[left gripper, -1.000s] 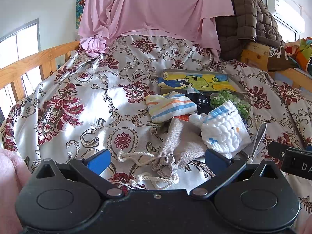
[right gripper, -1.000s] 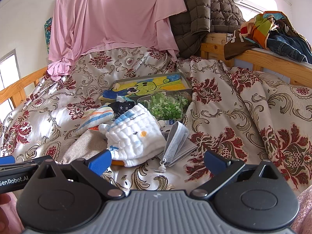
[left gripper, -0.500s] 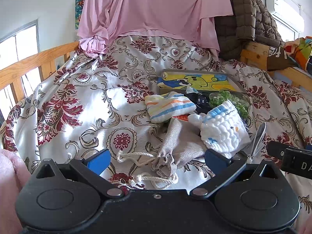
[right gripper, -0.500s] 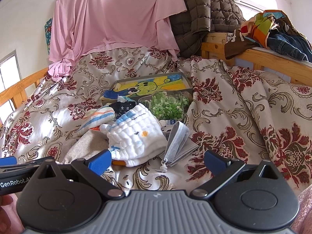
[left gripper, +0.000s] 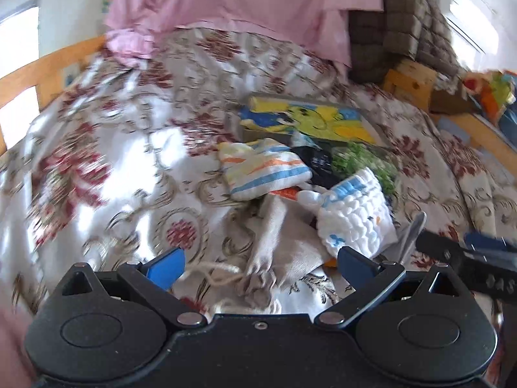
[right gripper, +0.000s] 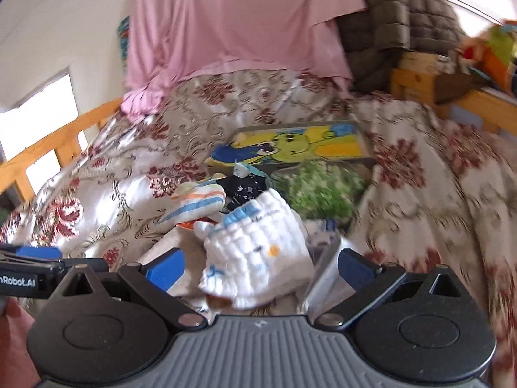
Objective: Organize soft objects
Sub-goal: 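Grasp the beige drawstring bag with the left tool while the right tool grasps the white terry cloth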
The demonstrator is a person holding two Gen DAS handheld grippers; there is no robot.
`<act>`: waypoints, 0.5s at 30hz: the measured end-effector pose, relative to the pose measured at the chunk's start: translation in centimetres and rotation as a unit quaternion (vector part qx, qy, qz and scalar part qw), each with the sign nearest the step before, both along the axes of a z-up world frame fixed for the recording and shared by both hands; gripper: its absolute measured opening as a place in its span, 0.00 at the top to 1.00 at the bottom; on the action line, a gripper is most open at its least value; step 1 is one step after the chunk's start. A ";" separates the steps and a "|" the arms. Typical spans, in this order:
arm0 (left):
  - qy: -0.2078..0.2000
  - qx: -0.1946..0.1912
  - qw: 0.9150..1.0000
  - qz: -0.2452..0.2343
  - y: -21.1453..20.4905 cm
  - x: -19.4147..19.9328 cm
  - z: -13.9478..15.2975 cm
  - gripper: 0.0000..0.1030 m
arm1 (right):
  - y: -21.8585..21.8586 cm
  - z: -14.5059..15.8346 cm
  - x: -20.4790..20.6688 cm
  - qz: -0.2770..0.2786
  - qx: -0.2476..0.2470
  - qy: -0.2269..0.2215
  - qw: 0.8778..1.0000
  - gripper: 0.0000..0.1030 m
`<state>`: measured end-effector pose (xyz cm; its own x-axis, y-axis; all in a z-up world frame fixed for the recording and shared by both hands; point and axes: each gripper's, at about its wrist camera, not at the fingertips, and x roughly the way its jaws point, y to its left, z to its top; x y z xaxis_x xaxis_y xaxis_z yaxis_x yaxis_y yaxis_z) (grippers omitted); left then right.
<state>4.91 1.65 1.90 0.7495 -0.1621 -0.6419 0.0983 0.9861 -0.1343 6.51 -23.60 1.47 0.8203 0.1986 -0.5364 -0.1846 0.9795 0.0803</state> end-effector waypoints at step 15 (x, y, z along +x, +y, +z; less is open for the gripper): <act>0.070 0.089 0.974 -0.198 -4.6 8.2 -5.3 0.09 | 2.0 -4.7 8.3 0.081 -0.051 0.064 0.993 0.00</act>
<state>13.07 -2.92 -3.36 0.5544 -0.2973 -0.7773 0.4686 0.8834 -0.0037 14.78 -21.58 -3.24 0.7056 0.2618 -0.6585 -0.3353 0.9420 0.0152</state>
